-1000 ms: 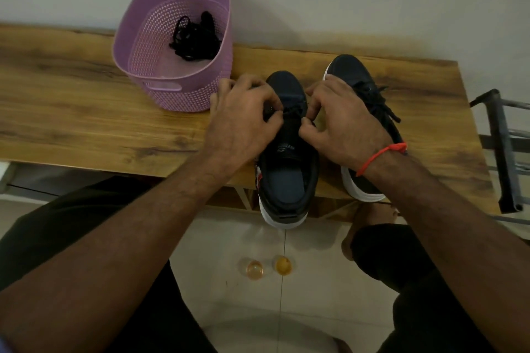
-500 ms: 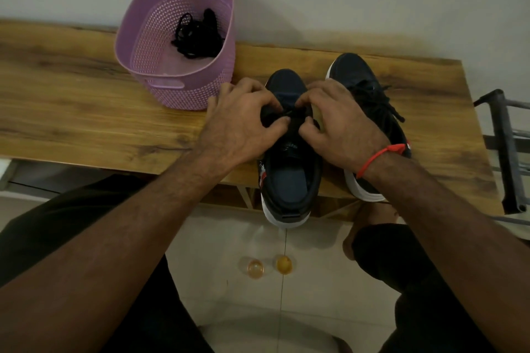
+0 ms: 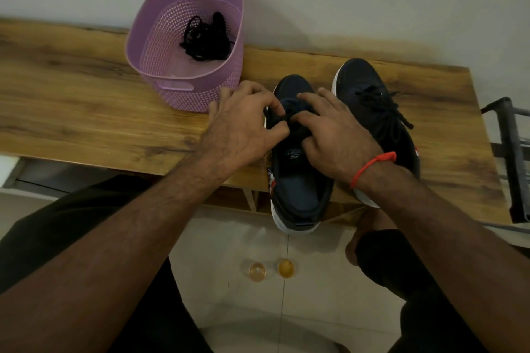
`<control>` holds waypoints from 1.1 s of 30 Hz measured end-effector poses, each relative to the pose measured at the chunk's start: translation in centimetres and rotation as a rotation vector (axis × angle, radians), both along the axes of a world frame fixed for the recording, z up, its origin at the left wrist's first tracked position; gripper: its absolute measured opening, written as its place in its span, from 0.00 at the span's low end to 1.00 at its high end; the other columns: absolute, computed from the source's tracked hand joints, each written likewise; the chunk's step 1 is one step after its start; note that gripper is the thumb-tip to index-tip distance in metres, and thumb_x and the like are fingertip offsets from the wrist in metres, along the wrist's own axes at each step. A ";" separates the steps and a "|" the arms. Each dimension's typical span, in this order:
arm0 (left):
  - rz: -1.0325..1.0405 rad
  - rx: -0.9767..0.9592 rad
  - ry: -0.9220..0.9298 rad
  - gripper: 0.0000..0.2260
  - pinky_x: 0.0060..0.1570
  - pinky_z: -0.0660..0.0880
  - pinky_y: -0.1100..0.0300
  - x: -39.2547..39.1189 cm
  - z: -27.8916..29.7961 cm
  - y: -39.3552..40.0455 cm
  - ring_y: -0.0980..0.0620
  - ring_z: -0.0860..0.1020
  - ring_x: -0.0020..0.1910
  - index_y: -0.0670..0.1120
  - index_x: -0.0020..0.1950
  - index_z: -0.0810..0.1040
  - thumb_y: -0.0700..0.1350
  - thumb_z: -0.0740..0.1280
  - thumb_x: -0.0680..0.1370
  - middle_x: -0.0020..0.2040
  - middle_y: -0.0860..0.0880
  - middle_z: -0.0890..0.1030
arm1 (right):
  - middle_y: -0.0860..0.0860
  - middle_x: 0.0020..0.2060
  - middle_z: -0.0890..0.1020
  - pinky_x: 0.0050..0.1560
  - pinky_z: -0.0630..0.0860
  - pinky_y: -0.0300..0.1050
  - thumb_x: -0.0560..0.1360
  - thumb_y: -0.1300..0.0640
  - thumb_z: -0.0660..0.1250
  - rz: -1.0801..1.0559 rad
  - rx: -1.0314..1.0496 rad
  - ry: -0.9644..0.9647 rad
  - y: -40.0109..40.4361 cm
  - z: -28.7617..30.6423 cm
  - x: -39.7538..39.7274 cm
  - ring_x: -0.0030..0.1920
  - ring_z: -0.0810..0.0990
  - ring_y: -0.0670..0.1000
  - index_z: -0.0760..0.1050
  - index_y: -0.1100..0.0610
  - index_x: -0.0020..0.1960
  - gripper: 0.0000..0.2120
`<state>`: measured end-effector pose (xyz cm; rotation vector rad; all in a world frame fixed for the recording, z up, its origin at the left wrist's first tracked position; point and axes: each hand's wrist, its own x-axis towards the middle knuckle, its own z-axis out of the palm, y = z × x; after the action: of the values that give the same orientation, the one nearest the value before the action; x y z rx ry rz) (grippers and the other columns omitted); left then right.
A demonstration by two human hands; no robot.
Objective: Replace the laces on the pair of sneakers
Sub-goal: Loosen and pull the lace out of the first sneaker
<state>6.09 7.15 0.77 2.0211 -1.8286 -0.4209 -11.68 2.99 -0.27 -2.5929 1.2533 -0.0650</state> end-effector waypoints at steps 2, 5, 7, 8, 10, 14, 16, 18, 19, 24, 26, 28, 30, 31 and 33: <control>-0.012 -0.017 -0.007 0.15 0.60 0.58 0.53 0.1 0.0 0.0 0.48 0.61 0.69 0.59 0.59 0.79 0.58 0.72 0.73 0.70 0.54 0.68 | 0.55 0.75 0.64 0.77 0.55 0.60 0.79 0.49 0.63 0.010 -0.010 -0.025 0.0 0.0 0.3 0.78 0.54 0.59 0.74 0.54 0.66 0.17; -0.026 -0.064 -0.056 0.20 0.68 0.57 0.46 0.2 0.1 0.2 0.45 0.55 0.74 0.59 0.63 0.78 0.58 0.73 0.72 0.76 0.51 0.62 | 0.54 0.66 0.74 0.71 0.66 0.52 0.77 0.49 0.68 -0.023 -0.017 -0.217 -0.4 0.5 -0.1 0.70 0.68 0.55 0.78 0.55 0.51 0.10; -0.030 -0.076 -0.074 0.21 0.70 0.55 0.44 0.2 0.1 0.2 0.44 0.53 0.76 0.59 0.65 0.77 0.58 0.73 0.72 0.77 0.50 0.61 | 0.53 0.60 0.77 0.64 0.69 0.40 0.75 0.54 0.69 -0.125 0.023 -0.407 -0.8 1.2 -0.6 0.62 0.74 0.49 0.75 0.57 0.43 0.07; -0.030 -0.070 -0.074 0.22 0.72 0.54 0.43 0.2 0.1 0.2 0.44 0.52 0.77 0.59 0.65 0.76 0.58 0.73 0.72 0.78 0.50 0.60 | 0.53 0.57 0.79 0.59 0.68 0.32 0.74 0.56 0.69 -0.194 0.029 -0.473 -1.1 1.5 -0.9 0.58 0.75 0.46 0.74 0.58 0.41 0.07; -0.036 -0.050 -0.059 0.22 0.74 0.53 0.41 0.2 0.0 0.2 0.44 0.51 0.78 0.58 0.66 0.76 0.57 0.73 0.73 0.78 0.50 0.60 | 0.52 0.54 0.80 0.50 0.64 0.23 0.73 0.56 0.68 -0.330 0.017 -0.502 -1.8 1.8 -1.5 0.53 0.74 0.42 0.74 0.59 0.39 0.08; -0.043 -0.034 -0.032 0.21 0.75 0.51 0.40 0.2 -0.3 0.1 0.44 0.50 0.79 0.59 0.66 0.76 0.57 0.72 0.73 0.78 0.49 0.60 | 0.52 0.56 0.76 0.54 0.65 0.34 0.75 0.54 0.67 -0.350 0.050 -0.389 -2.2 1.5 -1.9 0.58 0.74 0.50 0.76 0.56 0.50 0.07; -0.038 -0.033 -0.034 0.22 0.75 0.52 0.40 0.2 -0.5 0.0 0.43 0.51 0.79 0.59 0.66 0.76 0.57 0.72 0.73 0.78 0.49 0.61 | 0.52 0.62 0.74 0.64 0.62 0.40 0.77 0.52 0.66 -0.244 0.055 -0.342 -1.6 1.4 -1.2 0.66 0.70 0.52 0.75 0.54 0.59 0.13; -0.034 -0.025 -0.030 0.22 0.75 0.52 0.39 0.3 -0.6 -0.1 0.42 0.51 0.78 0.59 0.66 0.76 0.58 0.71 0.73 0.78 0.49 0.61 | 0.54 0.69 0.70 0.71 0.59 0.45 0.77 0.49 0.66 -0.149 0.033 -0.277 -0.8 1.2 -0.5 0.73 0.63 0.55 0.75 0.54 0.63 0.16; -0.034 -0.019 -0.024 0.22 0.74 0.52 0.39 0.2 -0.7 -0.1 0.42 0.51 0.78 0.59 0.67 0.76 0.59 0.71 0.73 0.78 0.48 0.61 | 0.55 0.71 0.69 0.75 0.57 0.48 0.77 0.49 0.67 -0.119 0.021 -0.229 -0.4 1.0 -0.2 0.75 0.60 0.56 0.75 0.54 0.63 0.17; -0.024 0.003 -0.030 0.23 0.75 0.51 0.39 0.3 -0.6 -0.2 0.41 0.50 0.79 0.59 0.67 0.75 0.59 0.71 0.73 0.78 0.49 0.60 | 0.54 0.70 0.70 0.77 0.55 0.51 0.78 0.54 0.67 -0.101 -0.045 -0.193 -0.1 0.8 0.1 0.76 0.59 0.56 0.77 0.56 0.56 0.09; -0.022 0.006 -0.028 0.23 0.75 0.50 0.40 0.4 -0.5 -0.2 0.41 0.50 0.79 0.59 0.67 0.75 0.59 0.71 0.73 0.79 0.49 0.60 | 0.54 0.67 0.72 0.75 0.57 0.47 0.78 0.54 0.67 -0.109 -0.056 -0.211 -0.4 0.9 0.0 0.74 0.63 0.55 0.77 0.56 0.52 0.07; -0.020 0.008 -0.028 0.23 0.75 0.50 0.40 0.4 -0.5 -0.2 0.42 0.50 0.79 0.60 0.67 0.75 0.60 0.71 0.73 0.79 0.49 0.60 | 0.53 0.65 0.74 0.72 0.57 0.42 0.77 0.54 0.67 -0.128 -0.056 -0.242 -0.8 1.3 -0.2 0.71 0.66 0.53 0.77 0.55 0.50 0.06; -0.022 0.012 -0.029 0.23 0.75 0.51 0.40 0.4 -0.5 -0.2 0.42 0.49 0.79 0.60 0.67 0.75 0.60 0.71 0.73 0.79 0.49 0.60 | 0.53 0.68 0.73 0.74 0.57 0.45 0.77 0.53 0.68 -0.117 -0.057 -0.240 -1.0 1.4 -0.4 0.72 0.65 0.53 0.78 0.54 0.52 0.06; -0.021 0.014 -0.030 0.23 0.75 0.51 0.40 0.4 -0.5 -0.2 0.42 0.49 0.79 0.60 0.67 0.75 0.60 0.71 0.73 0.79 0.49 0.59 | 0.53 0.70 0.72 0.76 0.56 0.49 0.77 0.51 0.68 -0.099 -0.050 -0.204 -0.9 1.4 -0.3 0.74 0.62 0.55 0.78 0.54 0.54 0.09; -0.020 0.014 -0.034 0.23 0.75 0.51 0.40 0.4 -0.5 -0.2 0.42 0.49 0.79 0.59 0.67 0.75 0.60 0.71 0.73 0.79 0.49 0.59 | 0.53 0.73 0.68 0.77 0.55 0.56 0.77 0.48 0.67 -0.069 -0.023 -0.069 -0.7 1.2 -0.1 0.76 0.58 0.56 0.78 0.53 0.59 0.13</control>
<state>6.48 6.97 0.31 2.0327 -1.8726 -0.4080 -11.81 2.27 0.92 -2.5435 1.3242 -0.1812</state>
